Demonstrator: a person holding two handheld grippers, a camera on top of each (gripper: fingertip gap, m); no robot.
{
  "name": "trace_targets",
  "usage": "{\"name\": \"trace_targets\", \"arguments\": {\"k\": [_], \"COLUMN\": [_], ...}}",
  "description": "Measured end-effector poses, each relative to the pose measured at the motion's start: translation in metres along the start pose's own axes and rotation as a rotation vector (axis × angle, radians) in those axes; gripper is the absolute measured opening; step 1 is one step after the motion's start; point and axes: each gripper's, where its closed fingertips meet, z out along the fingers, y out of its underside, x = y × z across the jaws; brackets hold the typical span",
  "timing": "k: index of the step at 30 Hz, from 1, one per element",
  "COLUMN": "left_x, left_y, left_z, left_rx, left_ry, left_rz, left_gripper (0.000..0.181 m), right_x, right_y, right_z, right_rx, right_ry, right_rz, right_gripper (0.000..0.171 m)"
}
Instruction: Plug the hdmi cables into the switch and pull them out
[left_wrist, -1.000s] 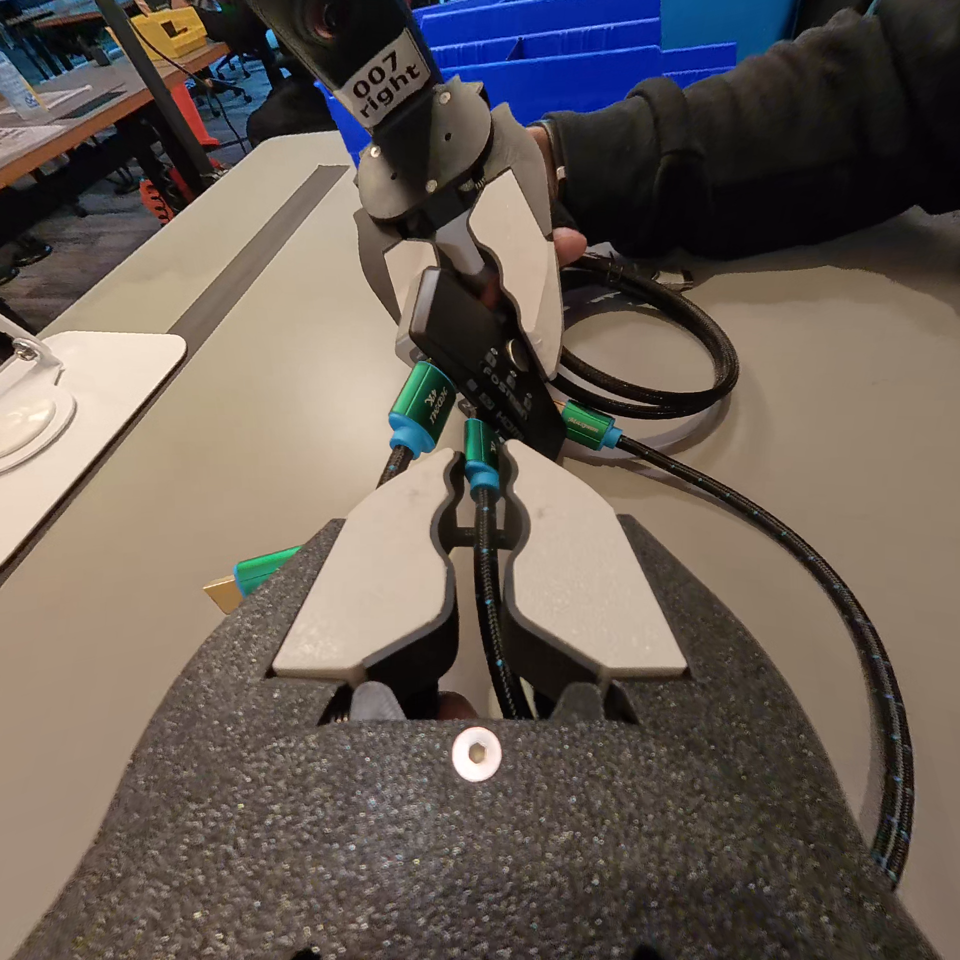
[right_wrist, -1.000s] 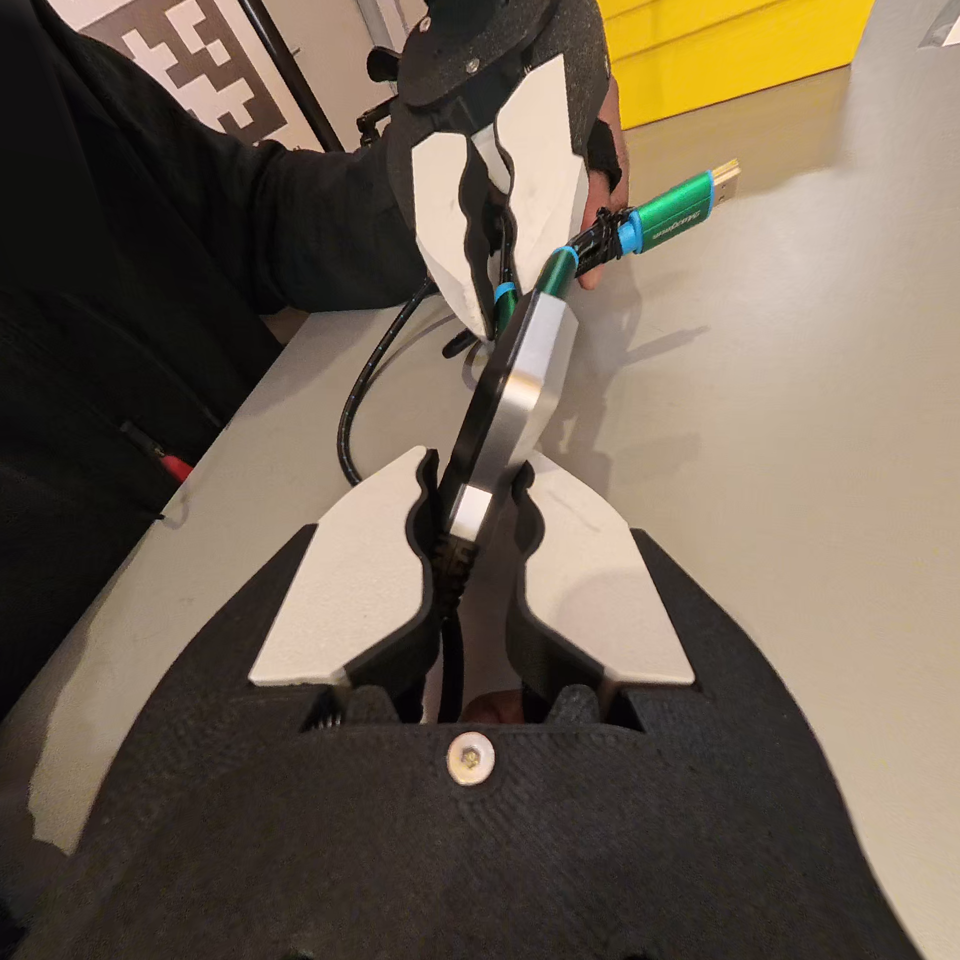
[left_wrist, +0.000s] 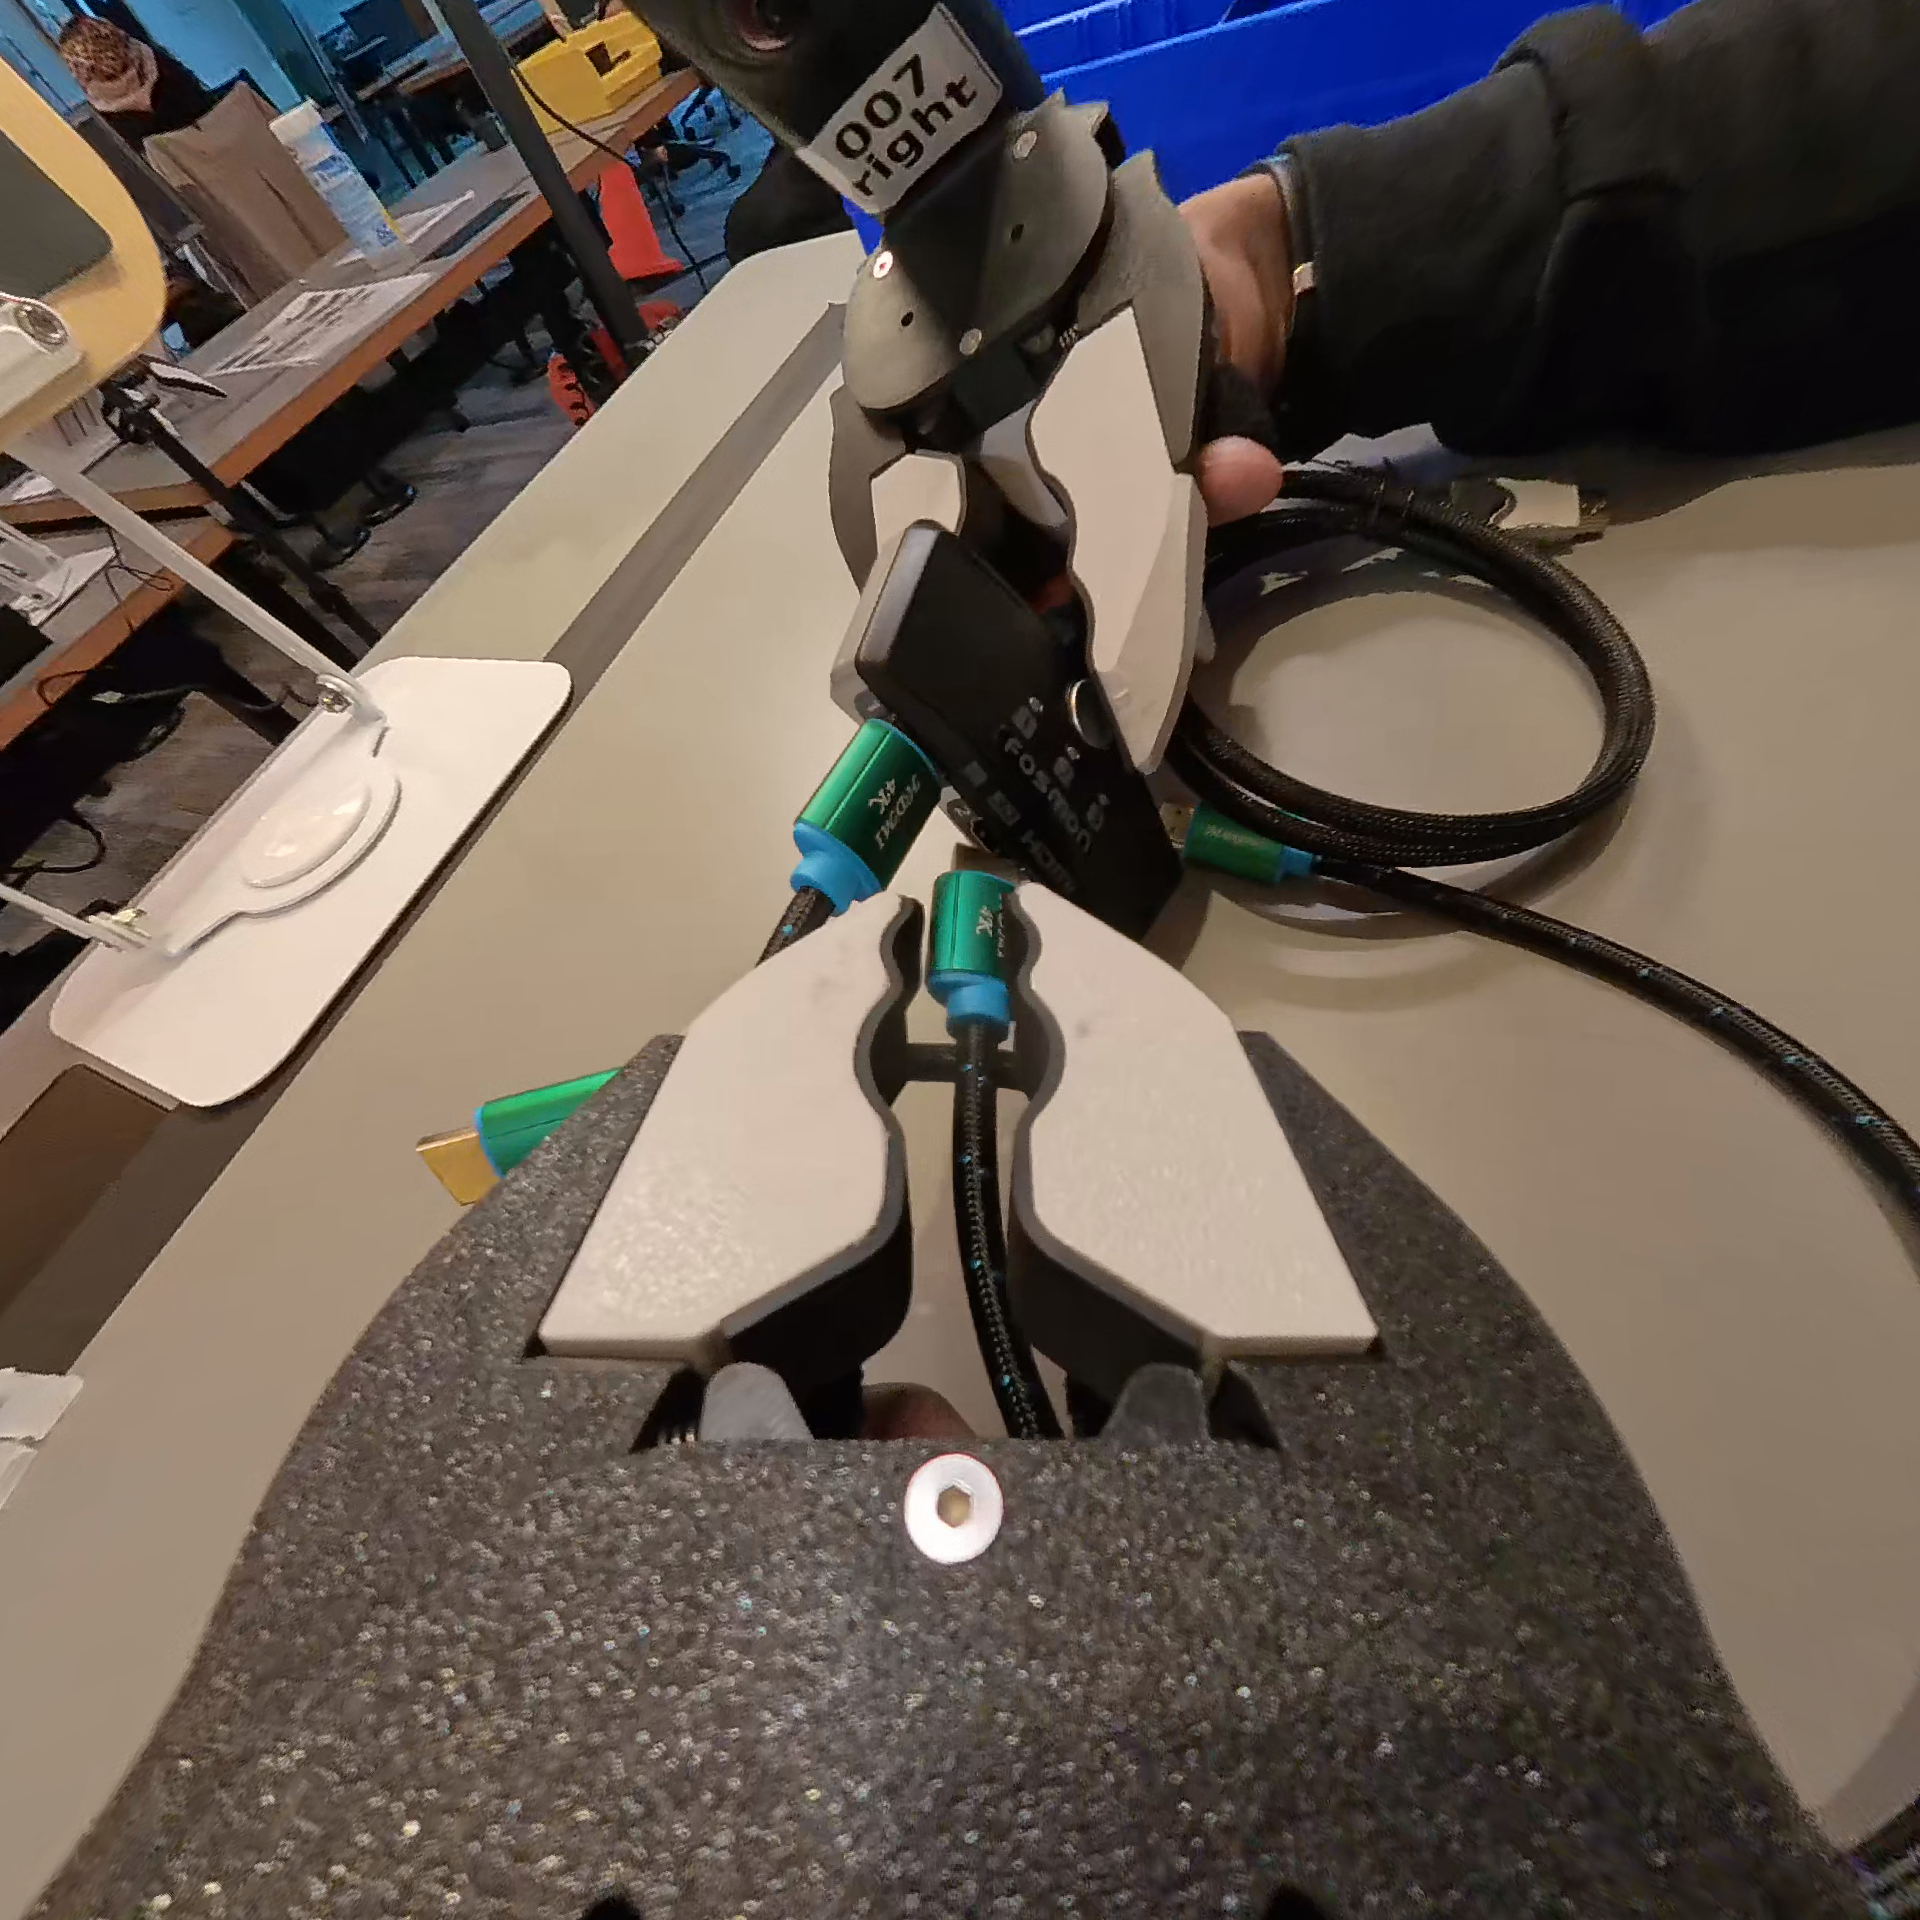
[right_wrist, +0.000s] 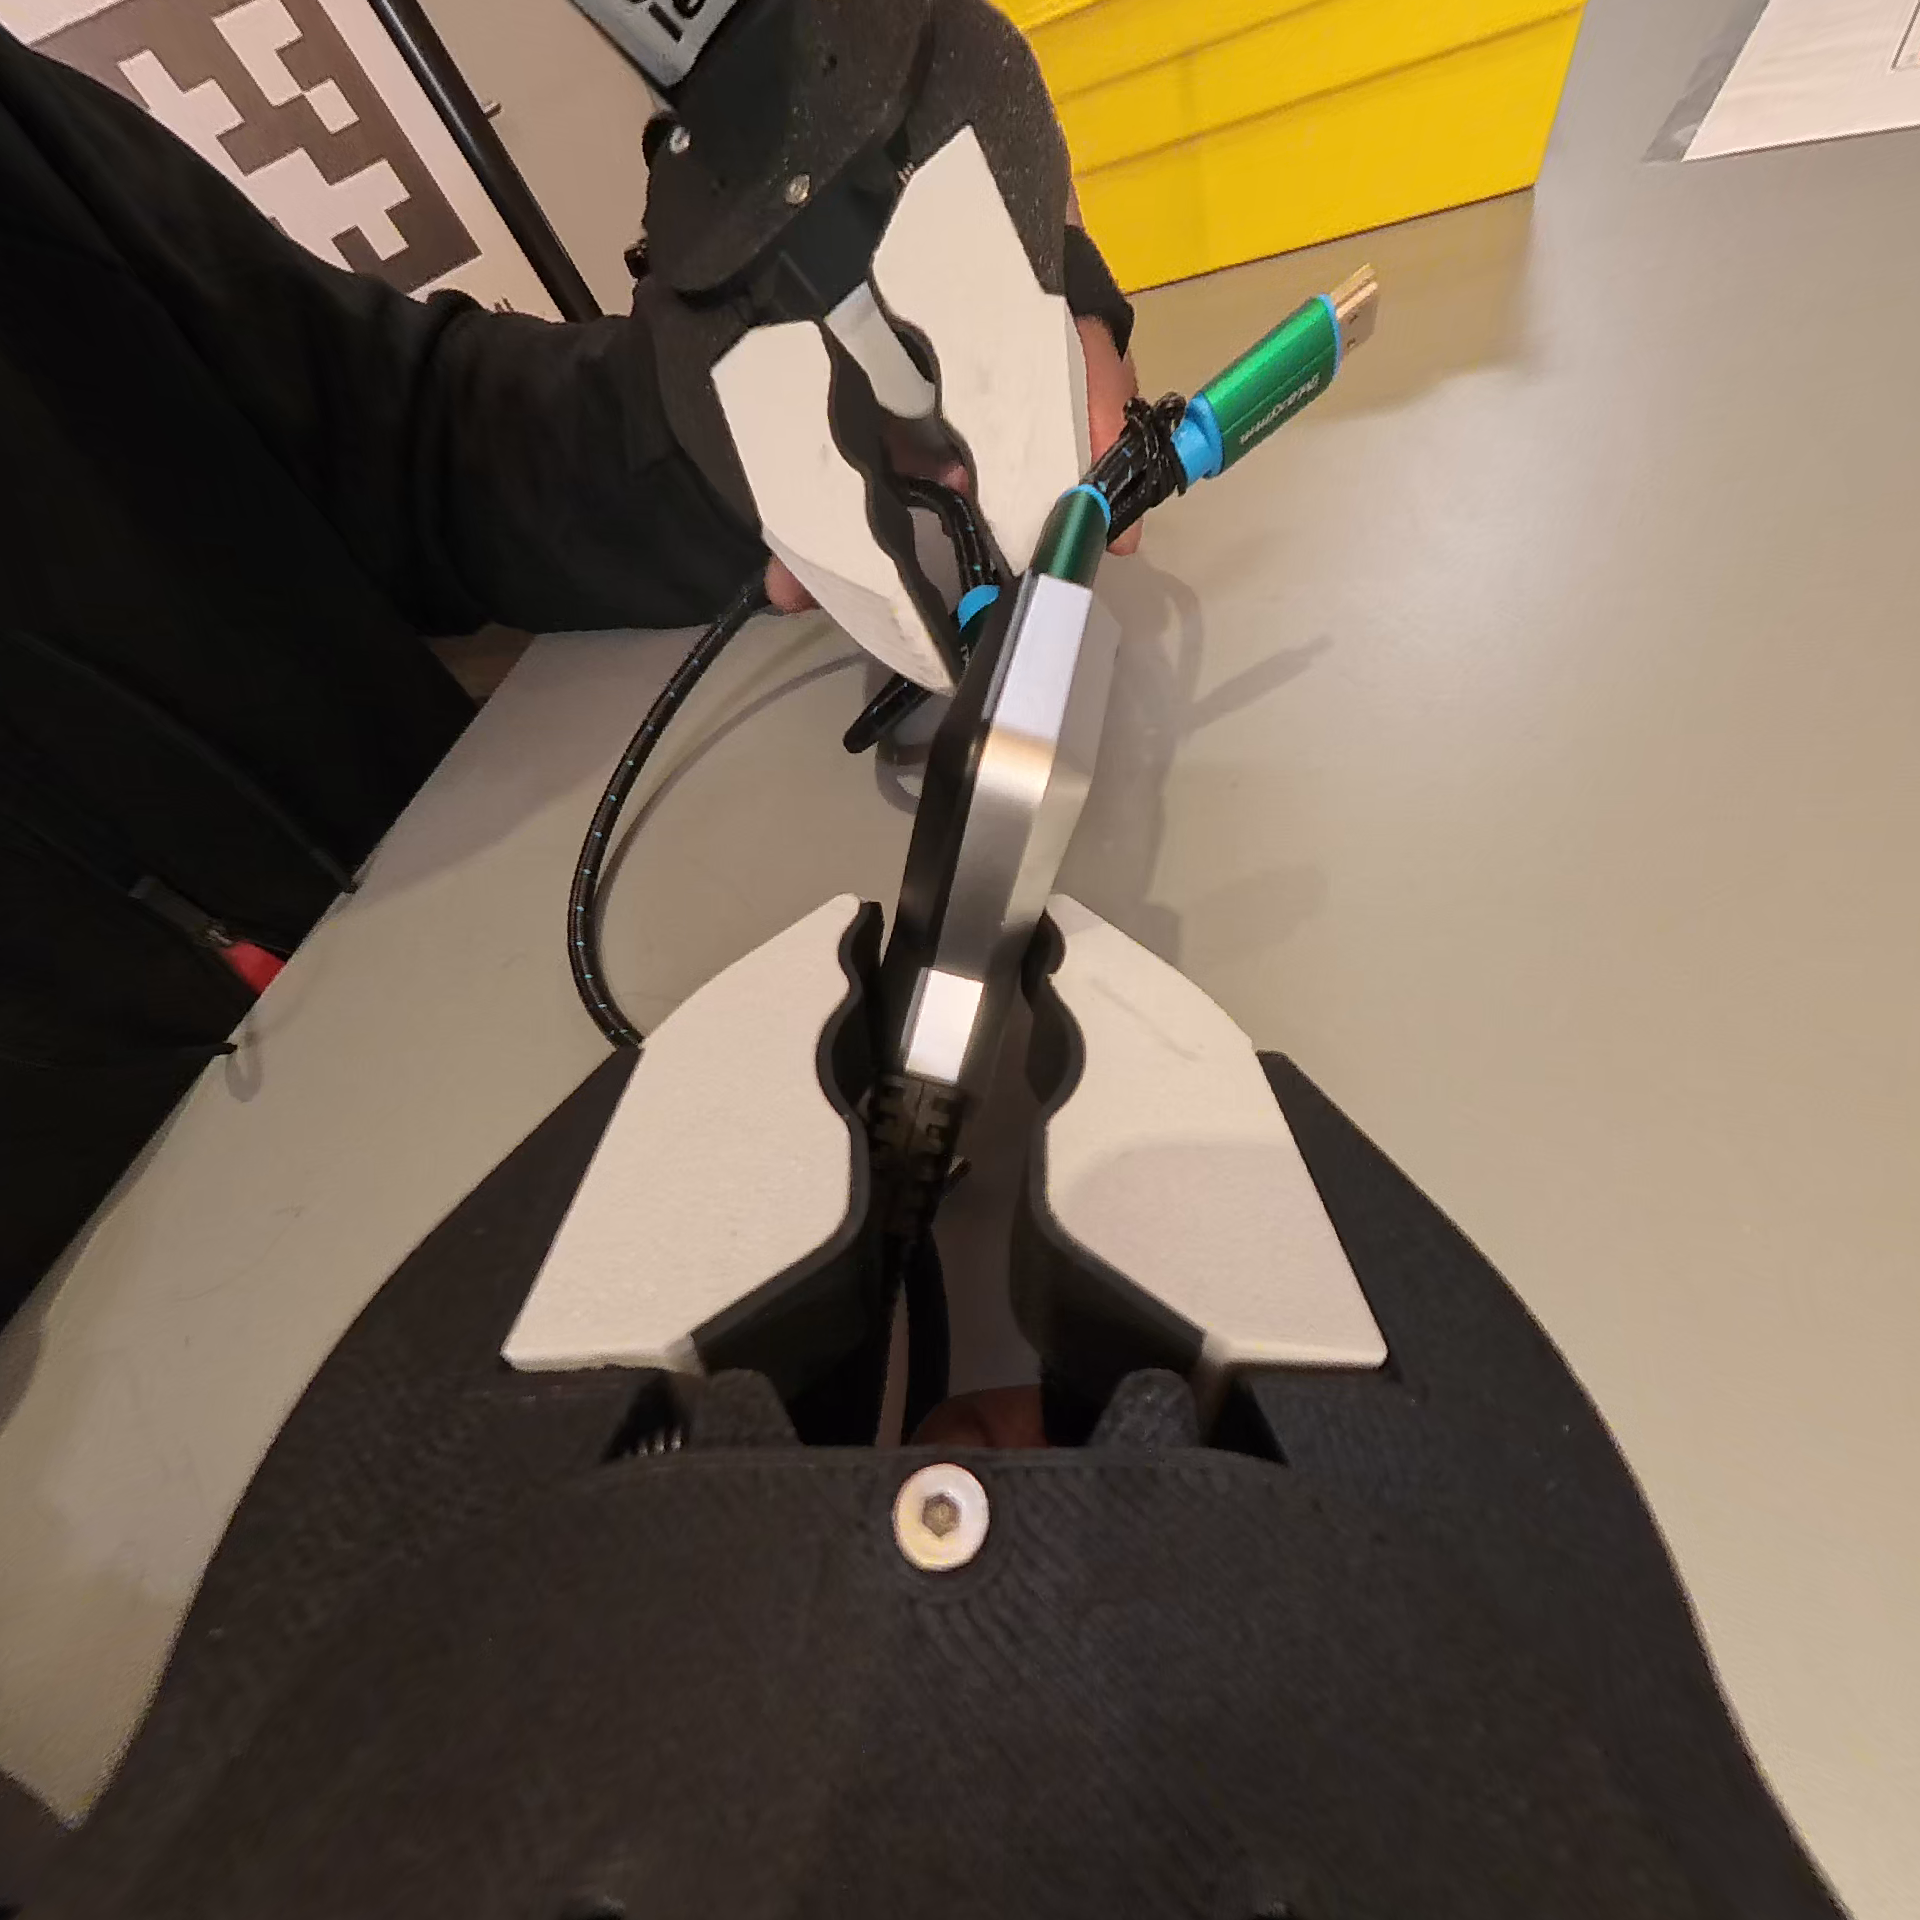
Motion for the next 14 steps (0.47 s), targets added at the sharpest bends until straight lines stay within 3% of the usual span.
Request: {"name": "trace_targets", "arguments": {"k": [14], "left_x": [0.017], "left_y": [0.011], "left_z": [-0.014], "left_rx": [-0.132], "left_ry": [0.154], "left_rz": [-0.188], "left_gripper": [0.029], "right_x": [0.005], "right_y": [0.003], "right_z": [0.0], "right_rx": [-0.028], "right_ry": [0.033], "right_rz": [-0.019], "right_gripper": [0.026]}}
